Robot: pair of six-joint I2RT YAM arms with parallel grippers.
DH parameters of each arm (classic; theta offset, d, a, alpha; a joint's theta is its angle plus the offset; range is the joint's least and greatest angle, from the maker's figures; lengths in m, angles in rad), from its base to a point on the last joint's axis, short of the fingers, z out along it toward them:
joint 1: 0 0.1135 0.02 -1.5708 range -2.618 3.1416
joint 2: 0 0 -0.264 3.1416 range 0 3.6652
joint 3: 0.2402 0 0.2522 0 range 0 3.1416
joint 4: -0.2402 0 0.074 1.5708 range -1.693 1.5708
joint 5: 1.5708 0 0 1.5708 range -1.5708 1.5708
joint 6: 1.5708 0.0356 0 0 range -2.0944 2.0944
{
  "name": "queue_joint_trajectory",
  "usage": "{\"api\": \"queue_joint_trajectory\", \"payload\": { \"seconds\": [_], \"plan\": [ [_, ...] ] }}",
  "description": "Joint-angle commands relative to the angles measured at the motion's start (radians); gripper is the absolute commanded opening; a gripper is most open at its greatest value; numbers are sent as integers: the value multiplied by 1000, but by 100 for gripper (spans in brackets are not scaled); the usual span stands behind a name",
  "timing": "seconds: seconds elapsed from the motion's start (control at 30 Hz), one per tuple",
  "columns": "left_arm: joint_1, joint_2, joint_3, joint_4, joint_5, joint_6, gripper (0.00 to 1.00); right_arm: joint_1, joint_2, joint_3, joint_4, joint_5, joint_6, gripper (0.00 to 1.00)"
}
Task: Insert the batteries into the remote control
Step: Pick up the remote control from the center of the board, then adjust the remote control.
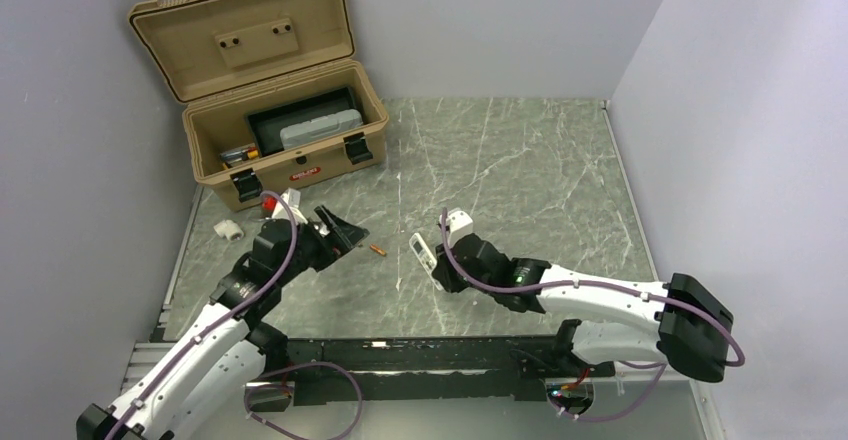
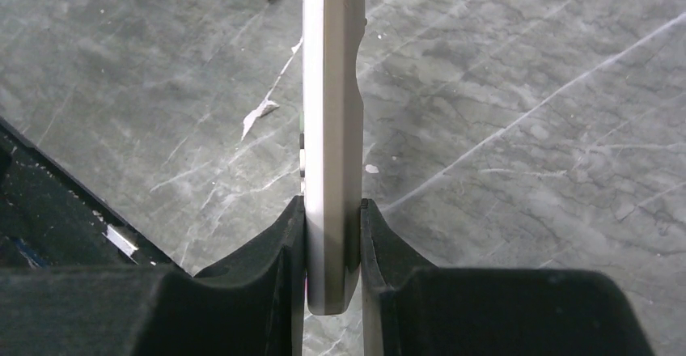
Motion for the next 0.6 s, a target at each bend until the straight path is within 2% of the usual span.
{"api": "queue_joint_trajectory", "payload": {
  "seconds": [0.0,0.13,0.37,0.57],
  "plan": [
    [-7,20,32,102,62,-98,92,71,-28,81,-56,159,-58,0],
    [-35,47,72,89,76,-148,92,135,-28,124,-97,249,-80,0],
    [-231,84,112,95,-116,-277,91,233,-15,206,-176,409,-116,0],
    [-325,185,169,98,-220,-360,90,332,-23,250,-218,523,-152,0]
  ]
}}
